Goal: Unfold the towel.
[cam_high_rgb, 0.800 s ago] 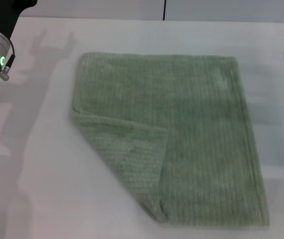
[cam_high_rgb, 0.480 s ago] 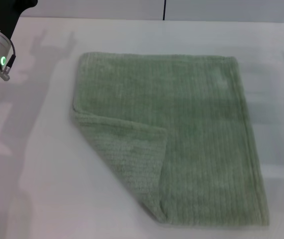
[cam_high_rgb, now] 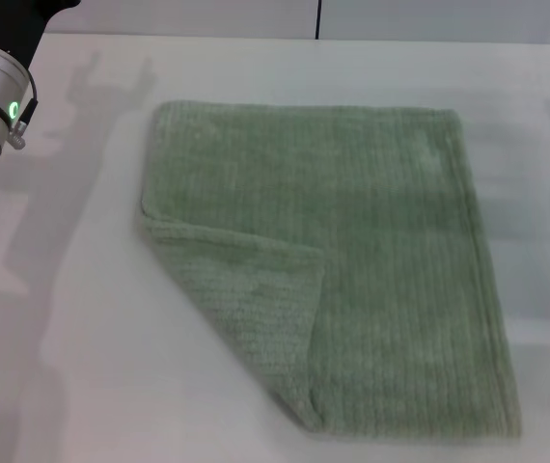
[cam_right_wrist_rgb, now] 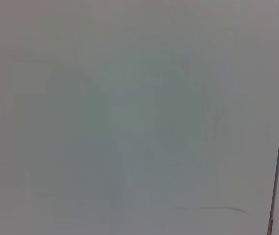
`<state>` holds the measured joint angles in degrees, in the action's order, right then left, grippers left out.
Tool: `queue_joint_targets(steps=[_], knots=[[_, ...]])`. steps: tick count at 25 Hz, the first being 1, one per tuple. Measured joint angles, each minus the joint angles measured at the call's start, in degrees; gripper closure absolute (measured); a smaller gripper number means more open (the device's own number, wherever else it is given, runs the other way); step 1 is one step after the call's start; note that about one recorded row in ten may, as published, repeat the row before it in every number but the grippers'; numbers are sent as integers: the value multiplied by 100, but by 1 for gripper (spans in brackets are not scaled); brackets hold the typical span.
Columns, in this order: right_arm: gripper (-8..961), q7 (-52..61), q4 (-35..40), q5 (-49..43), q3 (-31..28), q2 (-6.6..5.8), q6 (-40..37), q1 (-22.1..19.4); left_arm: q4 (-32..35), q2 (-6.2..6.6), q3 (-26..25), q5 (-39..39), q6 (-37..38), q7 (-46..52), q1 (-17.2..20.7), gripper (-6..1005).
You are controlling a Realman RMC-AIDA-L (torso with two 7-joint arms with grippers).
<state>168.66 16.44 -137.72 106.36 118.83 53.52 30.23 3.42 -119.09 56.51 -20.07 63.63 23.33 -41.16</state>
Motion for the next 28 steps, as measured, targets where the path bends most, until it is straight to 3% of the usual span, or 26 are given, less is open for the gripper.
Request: queue_joint_targets(steps=[7,14,19,20,21,22,23,25,26,28], knots=[[249,0,82,0,86,5,12,-2,-3,0,1,-21,-160,0,-101,196],[534,-11,581,-8,191,14,-373,-59,13,0,1,-27,-185,-2,-118,198],[710,-479,1553,-162,6,-14,-1853,-210,20,0,1,-24,-185,-10,-93,199],[738,-961,2186,-161,-254,-5,-2763,-315,20,0,0,-20,-185,-11,-88,200],[766,-961,2186,-161,-254,-5,-2763,-315,20,-1,0,-17,-185,-11,-83,201],[794,-1278,2738,-149,-521,7,-3594,-396,20,0,0,-15,-185,-11,-82,201],[821,-1278,2738,-149,-521,7,-3594,-396,20,0,0,-13,-185,-12,-79,202],[877,-1410,3480,-148,-911,12,-4736,-493,22,3,-8,0,-182,-13,-70,203],[905,-1410,3480,-148,-911,12,-4736,-493,22,3,-8,0,-182,-13,-70,203],[936,-1415,4087,-153,-1352,12,-5995,-536,32,7,-31,14,-168,-13,-65,204]])
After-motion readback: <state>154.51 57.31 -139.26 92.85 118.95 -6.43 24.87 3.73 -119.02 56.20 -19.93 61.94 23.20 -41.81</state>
